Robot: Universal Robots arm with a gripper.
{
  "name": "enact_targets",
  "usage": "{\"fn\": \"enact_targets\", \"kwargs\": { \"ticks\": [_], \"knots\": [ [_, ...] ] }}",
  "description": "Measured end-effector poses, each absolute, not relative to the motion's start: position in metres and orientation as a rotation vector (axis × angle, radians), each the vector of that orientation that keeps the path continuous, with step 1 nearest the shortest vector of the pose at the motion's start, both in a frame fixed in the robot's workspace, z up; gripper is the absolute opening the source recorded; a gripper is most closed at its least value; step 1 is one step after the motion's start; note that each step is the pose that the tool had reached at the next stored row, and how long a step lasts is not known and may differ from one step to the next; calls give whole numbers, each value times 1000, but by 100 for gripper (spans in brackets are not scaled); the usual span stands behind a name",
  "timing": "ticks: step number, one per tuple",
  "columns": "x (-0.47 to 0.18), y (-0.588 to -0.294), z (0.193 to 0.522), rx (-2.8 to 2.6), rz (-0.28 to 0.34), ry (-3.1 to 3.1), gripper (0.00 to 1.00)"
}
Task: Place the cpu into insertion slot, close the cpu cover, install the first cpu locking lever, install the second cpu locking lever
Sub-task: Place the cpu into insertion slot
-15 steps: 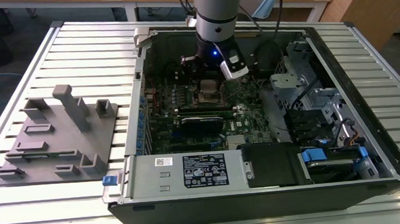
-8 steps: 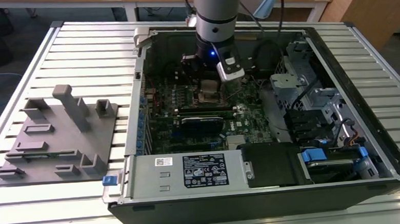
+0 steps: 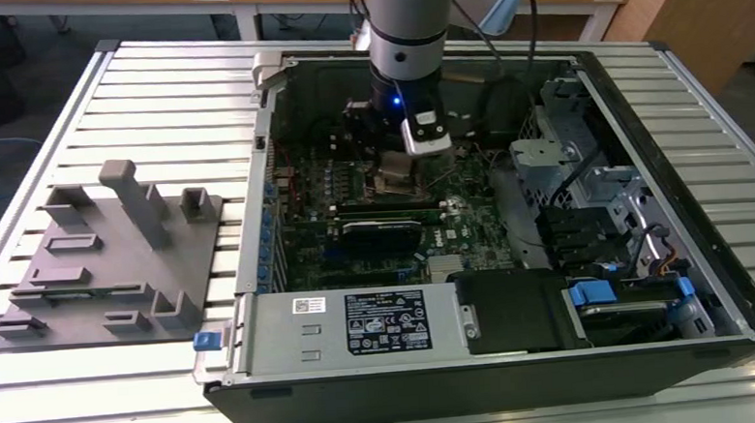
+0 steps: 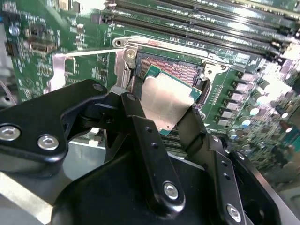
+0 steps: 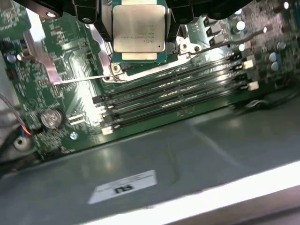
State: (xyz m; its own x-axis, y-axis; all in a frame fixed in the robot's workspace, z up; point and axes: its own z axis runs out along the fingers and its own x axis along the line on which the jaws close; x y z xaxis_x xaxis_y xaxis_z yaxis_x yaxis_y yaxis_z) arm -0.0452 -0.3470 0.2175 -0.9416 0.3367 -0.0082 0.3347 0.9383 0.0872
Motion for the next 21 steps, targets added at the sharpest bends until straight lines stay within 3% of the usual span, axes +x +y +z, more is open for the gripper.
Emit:
{"fn": "enact_targets", "kwargs": {
  "ticks": [21],
  "knots": [
    [-45, -347, 216, 1100, 122, 2899, 54]
  ]
}}
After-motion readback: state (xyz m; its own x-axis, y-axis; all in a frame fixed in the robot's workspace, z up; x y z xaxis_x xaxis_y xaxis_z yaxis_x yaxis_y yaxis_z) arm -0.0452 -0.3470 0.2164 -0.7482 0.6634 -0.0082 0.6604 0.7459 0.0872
